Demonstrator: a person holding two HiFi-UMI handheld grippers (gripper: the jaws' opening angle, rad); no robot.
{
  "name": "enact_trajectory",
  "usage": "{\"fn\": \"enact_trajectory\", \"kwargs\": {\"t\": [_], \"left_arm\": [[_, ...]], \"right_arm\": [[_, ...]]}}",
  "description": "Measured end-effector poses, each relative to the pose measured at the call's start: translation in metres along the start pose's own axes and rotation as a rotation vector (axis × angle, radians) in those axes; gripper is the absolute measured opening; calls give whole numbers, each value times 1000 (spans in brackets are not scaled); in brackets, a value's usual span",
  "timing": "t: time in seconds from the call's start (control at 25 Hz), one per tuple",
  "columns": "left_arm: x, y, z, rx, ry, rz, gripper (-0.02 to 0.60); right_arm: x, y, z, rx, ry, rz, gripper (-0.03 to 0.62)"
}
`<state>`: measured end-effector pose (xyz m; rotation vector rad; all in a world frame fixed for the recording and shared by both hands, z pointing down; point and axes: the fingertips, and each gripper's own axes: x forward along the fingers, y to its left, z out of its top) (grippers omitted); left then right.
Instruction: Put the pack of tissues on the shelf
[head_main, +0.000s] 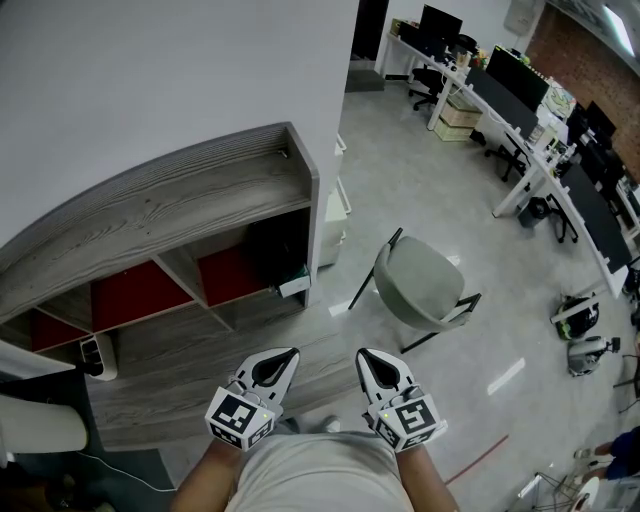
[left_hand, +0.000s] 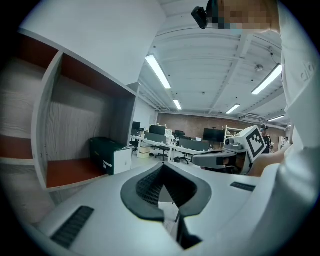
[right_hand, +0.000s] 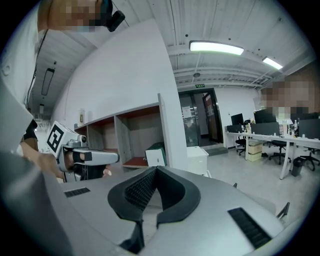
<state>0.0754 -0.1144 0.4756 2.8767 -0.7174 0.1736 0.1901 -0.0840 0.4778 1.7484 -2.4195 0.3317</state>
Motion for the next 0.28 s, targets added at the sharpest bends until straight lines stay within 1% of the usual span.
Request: {"fn": "enact_trajectory", "kwargs": {"t": [0.28], "left_arm": [[2, -1, -3, 7, 6, -10, 14]], "right_arm": [[1, -1, -1, 5, 0, -1, 26]]}}
